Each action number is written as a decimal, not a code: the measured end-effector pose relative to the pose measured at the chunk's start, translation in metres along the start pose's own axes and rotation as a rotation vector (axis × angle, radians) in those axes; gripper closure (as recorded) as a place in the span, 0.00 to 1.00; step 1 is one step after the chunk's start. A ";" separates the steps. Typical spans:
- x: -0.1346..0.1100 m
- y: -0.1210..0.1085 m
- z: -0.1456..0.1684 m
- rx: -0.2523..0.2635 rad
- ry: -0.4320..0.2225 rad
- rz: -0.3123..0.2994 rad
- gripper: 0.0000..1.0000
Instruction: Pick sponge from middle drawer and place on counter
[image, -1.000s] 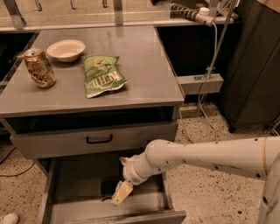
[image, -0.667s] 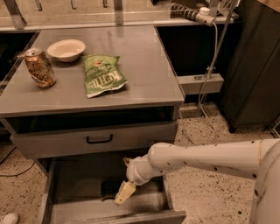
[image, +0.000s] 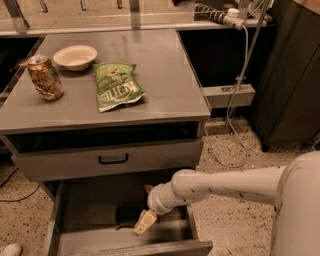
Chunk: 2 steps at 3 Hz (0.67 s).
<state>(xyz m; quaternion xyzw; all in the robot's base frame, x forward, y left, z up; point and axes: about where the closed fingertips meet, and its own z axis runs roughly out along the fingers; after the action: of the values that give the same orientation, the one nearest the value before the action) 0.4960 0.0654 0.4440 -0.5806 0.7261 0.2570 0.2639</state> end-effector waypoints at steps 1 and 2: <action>0.005 0.006 0.016 -0.024 -0.023 0.000 0.00; 0.008 0.009 0.035 -0.046 -0.048 -0.003 0.00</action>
Offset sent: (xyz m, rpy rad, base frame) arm -0.0073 0.0313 -0.0482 0.0891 0.0280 0.0412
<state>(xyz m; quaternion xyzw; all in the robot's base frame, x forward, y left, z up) 0.4891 0.0857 0.4134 -0.5811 0.7126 0.2871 0.2685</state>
